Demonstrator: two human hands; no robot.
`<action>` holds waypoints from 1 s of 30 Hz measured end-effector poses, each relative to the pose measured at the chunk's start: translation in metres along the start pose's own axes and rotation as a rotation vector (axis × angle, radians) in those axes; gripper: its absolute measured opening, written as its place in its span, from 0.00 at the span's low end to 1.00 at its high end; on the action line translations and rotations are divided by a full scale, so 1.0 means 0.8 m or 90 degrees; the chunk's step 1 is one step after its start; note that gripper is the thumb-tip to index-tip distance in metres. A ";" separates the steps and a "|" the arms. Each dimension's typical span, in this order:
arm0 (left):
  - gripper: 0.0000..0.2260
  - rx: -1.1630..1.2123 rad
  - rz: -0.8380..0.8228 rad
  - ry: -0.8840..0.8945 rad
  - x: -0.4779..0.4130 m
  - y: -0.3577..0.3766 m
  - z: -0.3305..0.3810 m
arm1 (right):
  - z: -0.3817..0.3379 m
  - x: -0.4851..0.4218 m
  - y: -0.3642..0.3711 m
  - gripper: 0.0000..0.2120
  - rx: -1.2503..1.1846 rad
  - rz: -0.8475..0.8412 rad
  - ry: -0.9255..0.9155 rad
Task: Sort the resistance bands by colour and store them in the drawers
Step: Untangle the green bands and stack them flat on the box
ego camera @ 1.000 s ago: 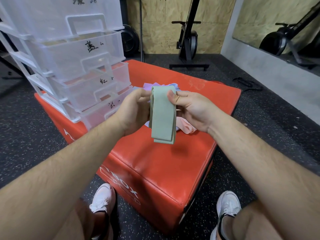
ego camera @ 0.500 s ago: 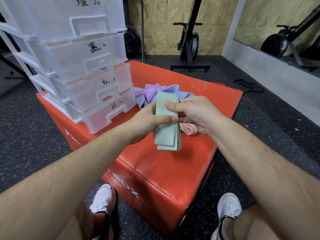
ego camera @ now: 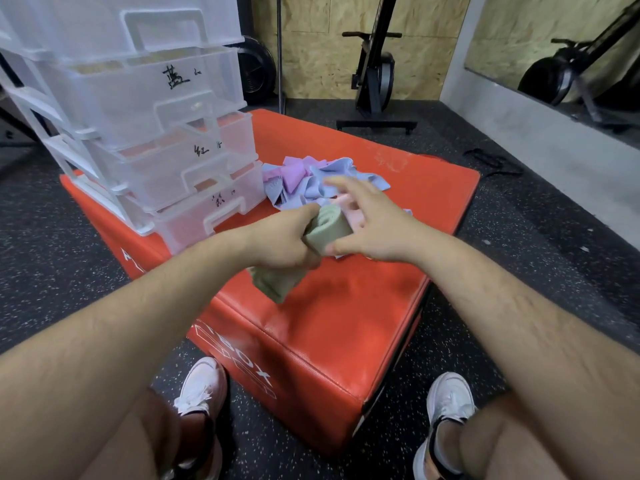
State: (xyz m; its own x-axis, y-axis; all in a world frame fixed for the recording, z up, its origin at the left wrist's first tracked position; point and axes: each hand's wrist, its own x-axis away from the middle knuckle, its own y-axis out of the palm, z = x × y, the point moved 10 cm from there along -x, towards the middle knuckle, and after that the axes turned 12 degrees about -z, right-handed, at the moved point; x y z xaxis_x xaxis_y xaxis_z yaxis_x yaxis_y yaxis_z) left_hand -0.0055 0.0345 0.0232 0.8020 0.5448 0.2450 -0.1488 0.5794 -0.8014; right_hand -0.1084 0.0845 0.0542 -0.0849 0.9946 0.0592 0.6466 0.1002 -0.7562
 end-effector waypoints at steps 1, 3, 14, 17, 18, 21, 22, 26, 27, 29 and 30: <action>0.17 -0.083 -0.025 -0.014 -0.004 0.009 -0.001 | 0.001 -0.002 0.018 0.40 0.028 -0.028 -0.032; 0.20 -0.201 -0.056 -0.044 -0.012 0.024 -0.008 | 0.011 -0.004 0.041 0.33 0.048 -0.038 -0.045; 0.29 -0.324 -0.123 -0.077 -0.021 0.073 -0.065 | 0.072 -0.002 0.095 0.28 0.125 -0.075 -0.029; 0.31 -0.300 -0.149 -0.068 -0.009 0.079 -0.070 | 0.076 -0.001 0.107 0.31 0.158 -0.107 -0.013; 0.32 -0.297 -0.148 -0.062 -0.007 0.079 -0.070 | 0.077 -0.001 0.111 0.31 0.167 -0.116 -0.003; 0.28 -0.246 -0.111 -0.046 0.000 0.064 -0.075 | 0.081 -0.003 0.108 0.25 0.132 -0.118 0.017; 0.25 -0.214 -0.096 -0.045 0.003 0.056 -0.079 | 0.082 -0.003 0.104 0.24 0.112 -0.114 0.023; 0.21 -0.105 -0.042 -0.020 0.014 0.043 -0.089 | 0.085 -0.004 0.101 0.23 0.040 -0.104 0.025; 0.21 -0.072 -0.042 -0.016 0.016 0.047 -0.093 | 0.089 -0.005 0.103 0.23 0.017 -0.105 0.031; 0.22 -0.012 -0.037 -0.013 0.020 0.048 -0.100 | 0.097 -0.009 0.098 0.26 -0.050 -0.095 0.068; 0.22 -0.004 -0.026 -0.016 0.023 0.043 -0.103 | 0.100 -0.012 0.094 0.28 -0.089 -0.087 0.086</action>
State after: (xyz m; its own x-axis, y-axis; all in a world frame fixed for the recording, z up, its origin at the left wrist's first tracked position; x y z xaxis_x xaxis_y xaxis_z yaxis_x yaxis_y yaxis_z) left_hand 0.0517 0.0143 -0.0448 0.7928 0.5353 0.2913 -0.1120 0.5978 -0.7938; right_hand -0.1194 0.0804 -0.0554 -0.0828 0.9648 0.2495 0.7355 0.2281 -0.6379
